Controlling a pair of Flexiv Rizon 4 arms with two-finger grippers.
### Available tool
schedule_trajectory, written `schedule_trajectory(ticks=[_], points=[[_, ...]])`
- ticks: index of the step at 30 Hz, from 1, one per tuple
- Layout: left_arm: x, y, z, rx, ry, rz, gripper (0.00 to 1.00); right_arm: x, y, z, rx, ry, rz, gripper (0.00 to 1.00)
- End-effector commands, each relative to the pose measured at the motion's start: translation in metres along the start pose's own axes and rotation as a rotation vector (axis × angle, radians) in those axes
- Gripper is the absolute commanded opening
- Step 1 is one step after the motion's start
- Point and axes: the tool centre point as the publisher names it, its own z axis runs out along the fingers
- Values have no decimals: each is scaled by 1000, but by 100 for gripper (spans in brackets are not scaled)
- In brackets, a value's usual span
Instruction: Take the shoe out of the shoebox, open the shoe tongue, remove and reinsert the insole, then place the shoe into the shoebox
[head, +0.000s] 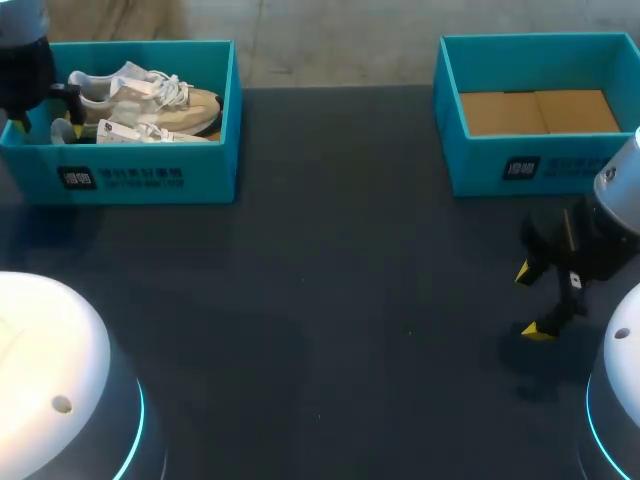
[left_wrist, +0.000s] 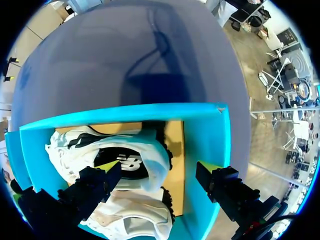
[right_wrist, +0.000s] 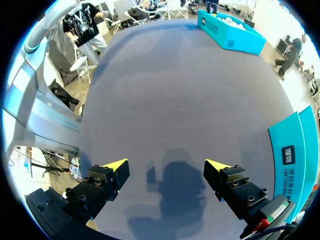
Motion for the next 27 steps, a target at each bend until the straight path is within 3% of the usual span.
schedule_trajectory(ticks=[1,27], points=[[0,3,9,8,2,-8,100,2,0,0,0,-3,0,100],[-1,8,47,25,25,-59,99,2,0,0,0,-3,0,100]])
